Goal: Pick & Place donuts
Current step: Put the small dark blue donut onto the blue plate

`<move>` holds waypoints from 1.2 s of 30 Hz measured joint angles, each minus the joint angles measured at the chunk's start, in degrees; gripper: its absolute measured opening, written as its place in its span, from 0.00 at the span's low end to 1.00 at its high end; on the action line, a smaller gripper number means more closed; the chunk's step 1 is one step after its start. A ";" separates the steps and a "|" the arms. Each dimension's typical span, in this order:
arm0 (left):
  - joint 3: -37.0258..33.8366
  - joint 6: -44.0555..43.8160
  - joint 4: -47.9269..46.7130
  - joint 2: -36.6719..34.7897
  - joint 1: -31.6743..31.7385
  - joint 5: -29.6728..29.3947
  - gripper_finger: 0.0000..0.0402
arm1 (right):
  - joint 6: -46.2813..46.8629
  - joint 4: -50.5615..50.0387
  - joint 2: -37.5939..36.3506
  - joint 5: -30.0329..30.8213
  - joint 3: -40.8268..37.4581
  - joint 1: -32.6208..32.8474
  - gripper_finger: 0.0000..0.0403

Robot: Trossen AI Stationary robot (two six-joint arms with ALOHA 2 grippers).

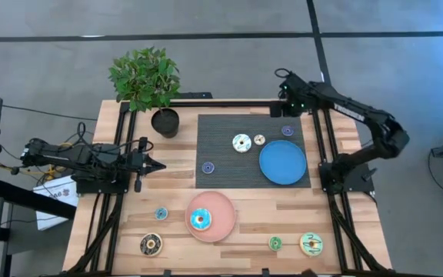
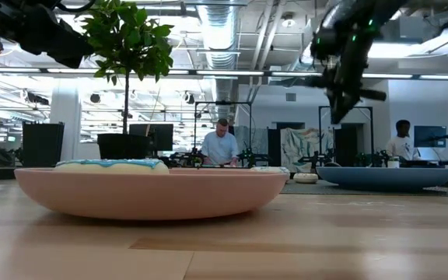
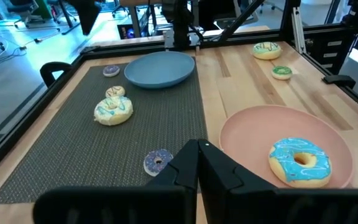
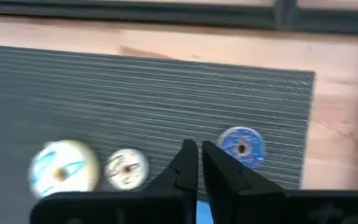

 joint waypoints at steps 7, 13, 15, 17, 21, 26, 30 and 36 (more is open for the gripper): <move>0.00 0.01 0.00 0.00 0.00 -0.06 0.00 | -1.20 -1.44 7.24 -1.29 0.00 -3.62 0.20; 0.00 -0.01 -0.28 0.00 0.00 -0.10 0.00 | -0.87 -2.04 11.94 -1.49 0.02 -3.31 0.39; 0.00 -0.02 -0.28 0.00 0.00 -0.13 0.00 | -0.92 -2.57 13.07 -1.42 0.02 -3.02 0.47; 0.00 -0.02 -0.31 0.00 0.00 -0.13 0.00 | -1.07 -2.92 14.20 -1.28 0.00 -3.03 0.54; 0.00 -0.04 -0.31 0.00 0.00 -0.14 0.00 | -2.17 -2.82 15.79 -0.93 0.00 -3.03 0.66; 0.00 -0.05 -0.31 0.00 0.00 -0.15 0.00 | -2.82 -2.87 17.63 -0.97 -0.02 -3.64 0.71; 0.00 -0.13 -0.31 0.00 0.00 -0.13 0.00 | -2.38 -3.15 19.86 -1.66 -0.04 -4.78 0.71; 0.00 -1.60 -0.33 0.00 -0.02 -0.13 0.00 | -3.22 -2.42 21.70 -2.59 -0.11 -5.19 0.71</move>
